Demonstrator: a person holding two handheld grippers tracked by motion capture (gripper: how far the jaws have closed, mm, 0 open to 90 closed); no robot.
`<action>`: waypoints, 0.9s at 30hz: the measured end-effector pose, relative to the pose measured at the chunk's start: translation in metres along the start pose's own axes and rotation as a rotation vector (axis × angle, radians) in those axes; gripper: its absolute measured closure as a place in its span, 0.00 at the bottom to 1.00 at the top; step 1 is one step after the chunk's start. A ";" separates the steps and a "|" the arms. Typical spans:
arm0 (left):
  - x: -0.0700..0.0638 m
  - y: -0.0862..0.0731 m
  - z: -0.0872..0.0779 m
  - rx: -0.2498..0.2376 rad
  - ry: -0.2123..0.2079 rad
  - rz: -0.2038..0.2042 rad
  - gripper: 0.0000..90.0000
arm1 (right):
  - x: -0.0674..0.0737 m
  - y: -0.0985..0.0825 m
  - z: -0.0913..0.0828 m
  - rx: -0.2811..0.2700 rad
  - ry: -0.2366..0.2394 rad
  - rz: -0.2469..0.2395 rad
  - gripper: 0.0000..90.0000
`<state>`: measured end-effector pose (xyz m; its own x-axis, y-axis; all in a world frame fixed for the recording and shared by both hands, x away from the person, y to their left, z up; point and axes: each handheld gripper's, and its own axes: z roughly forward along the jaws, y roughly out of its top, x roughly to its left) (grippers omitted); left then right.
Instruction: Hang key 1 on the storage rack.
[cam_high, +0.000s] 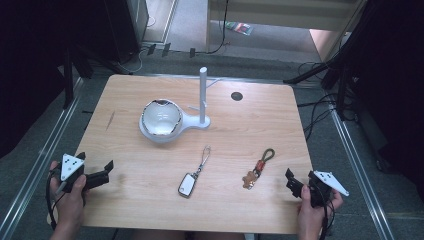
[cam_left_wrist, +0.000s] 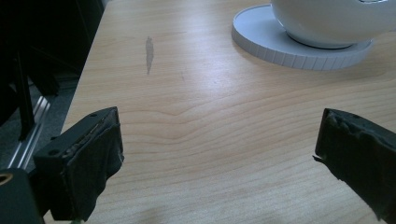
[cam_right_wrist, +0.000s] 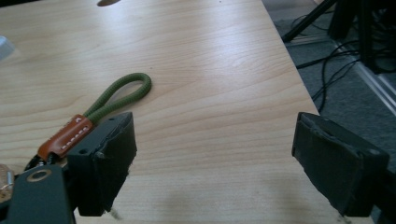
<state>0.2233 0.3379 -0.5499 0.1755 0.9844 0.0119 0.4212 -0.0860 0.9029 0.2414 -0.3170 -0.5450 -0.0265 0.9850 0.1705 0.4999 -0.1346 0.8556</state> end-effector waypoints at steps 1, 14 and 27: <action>-0.001 0.000 0.000 0.002 0.004 0.003 0.01 | 0.001 0.000 0.000 -0.004 -0.006 -0.003 0.16; 0.001 0.001 0.003 -0.003 0.057 -0.044 0.01 | 0.023 0.012 -0.002 0.059 0.024 -0.127 0.21; 0.001 0.003 0.006 0.025 0.057 -0.053 0.01 | 0.064 0.041 -0.010 0.249 0.047 -0.236 0.30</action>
<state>0.2295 0.3381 -0.5500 0.1015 0.9948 -0.0100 0.4508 -0.0370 0.8919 0.2520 -0.2611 -0.4939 -0.2034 0.9791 0.0091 0.6708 0.1326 0.7297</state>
